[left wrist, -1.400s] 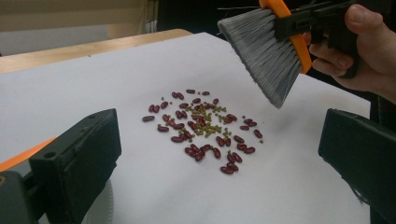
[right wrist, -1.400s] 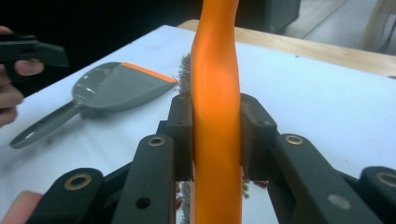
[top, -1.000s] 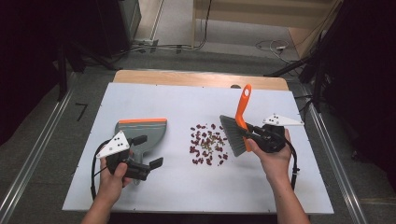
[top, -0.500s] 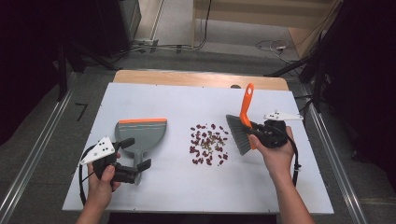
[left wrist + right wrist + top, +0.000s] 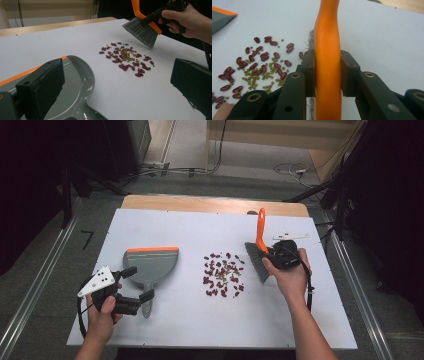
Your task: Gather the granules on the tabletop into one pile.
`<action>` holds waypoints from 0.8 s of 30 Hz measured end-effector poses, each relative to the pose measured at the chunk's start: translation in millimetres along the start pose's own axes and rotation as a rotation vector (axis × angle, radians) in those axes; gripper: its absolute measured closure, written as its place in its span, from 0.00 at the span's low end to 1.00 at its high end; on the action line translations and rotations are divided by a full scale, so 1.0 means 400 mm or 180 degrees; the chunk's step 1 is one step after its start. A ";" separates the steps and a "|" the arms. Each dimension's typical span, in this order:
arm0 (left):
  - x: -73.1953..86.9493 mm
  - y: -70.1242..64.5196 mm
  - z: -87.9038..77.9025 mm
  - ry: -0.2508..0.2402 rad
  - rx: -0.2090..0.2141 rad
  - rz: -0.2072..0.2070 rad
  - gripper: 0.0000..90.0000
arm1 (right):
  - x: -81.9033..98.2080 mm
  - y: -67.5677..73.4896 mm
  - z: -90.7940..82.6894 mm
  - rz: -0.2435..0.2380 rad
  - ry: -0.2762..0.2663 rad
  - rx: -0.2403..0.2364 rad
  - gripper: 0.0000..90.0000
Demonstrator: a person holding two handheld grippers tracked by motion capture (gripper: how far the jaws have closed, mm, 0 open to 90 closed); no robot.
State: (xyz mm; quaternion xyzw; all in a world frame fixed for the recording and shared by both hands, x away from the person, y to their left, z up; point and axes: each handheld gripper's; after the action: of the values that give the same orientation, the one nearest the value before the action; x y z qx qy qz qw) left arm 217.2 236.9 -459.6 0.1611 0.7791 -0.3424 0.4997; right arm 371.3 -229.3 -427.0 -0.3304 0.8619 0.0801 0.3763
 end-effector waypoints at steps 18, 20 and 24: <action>-0.003 0.012 0.004 0.0007 0.0086 -0.0077 0.00 | -0.105 0.053 0.123 -0.0560 0.0468 0.0314 0.76; -0.003 0.015 0.002 -0.0001 0.0076 -0.0098 0.00 | -0.112 0.068 0.135 -0.0628 0.0503 0.0291 0.76; -0.002 0.017 0.003 -0.0010 0.0087 -0.0131 0.00 | -0.119 0.085 0.147 -0.0617 0.0512 0.0156 0.77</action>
State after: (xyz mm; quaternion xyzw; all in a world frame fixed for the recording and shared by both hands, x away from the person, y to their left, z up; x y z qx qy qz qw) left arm 222.2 241.0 -461.8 0.1513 0.7768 -0.3634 0.4915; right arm 408.7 -156.3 -438.8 -0.4082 0.8550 -0.0045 0.3199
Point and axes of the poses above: each handheld gripper's, and its own axes: z roughly forward along the jaws, x roughly out of its underside, y roughly to its left, and after that the axes turned 12 degrees about -z, right-handed
